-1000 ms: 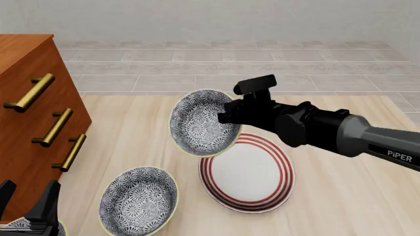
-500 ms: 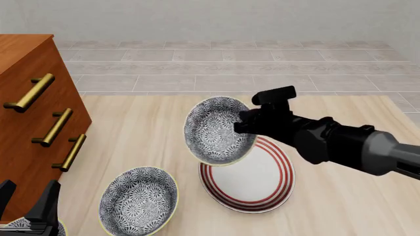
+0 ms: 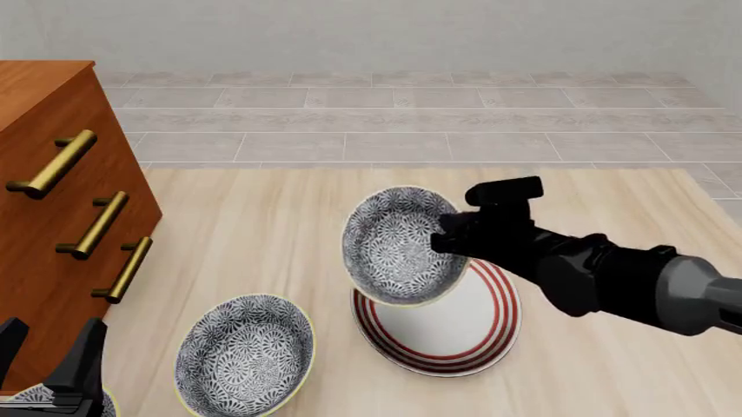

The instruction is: Pick up the bowl and put it in the front on the plate.

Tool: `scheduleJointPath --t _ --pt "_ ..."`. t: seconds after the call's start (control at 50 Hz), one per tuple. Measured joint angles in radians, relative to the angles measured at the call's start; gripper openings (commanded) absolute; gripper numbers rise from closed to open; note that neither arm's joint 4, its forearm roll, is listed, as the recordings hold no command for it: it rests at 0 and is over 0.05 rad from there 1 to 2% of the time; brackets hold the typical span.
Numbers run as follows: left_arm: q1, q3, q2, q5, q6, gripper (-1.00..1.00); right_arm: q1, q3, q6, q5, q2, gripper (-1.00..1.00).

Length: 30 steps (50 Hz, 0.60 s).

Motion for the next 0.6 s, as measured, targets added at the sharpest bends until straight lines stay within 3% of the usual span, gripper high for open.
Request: scheduleJointPath --t 0.6 --pt "0.0 0.0 0.0 0.0 0.0 1.0 -0.037 0.109 0.047 -0.102 0.013 -1.0"
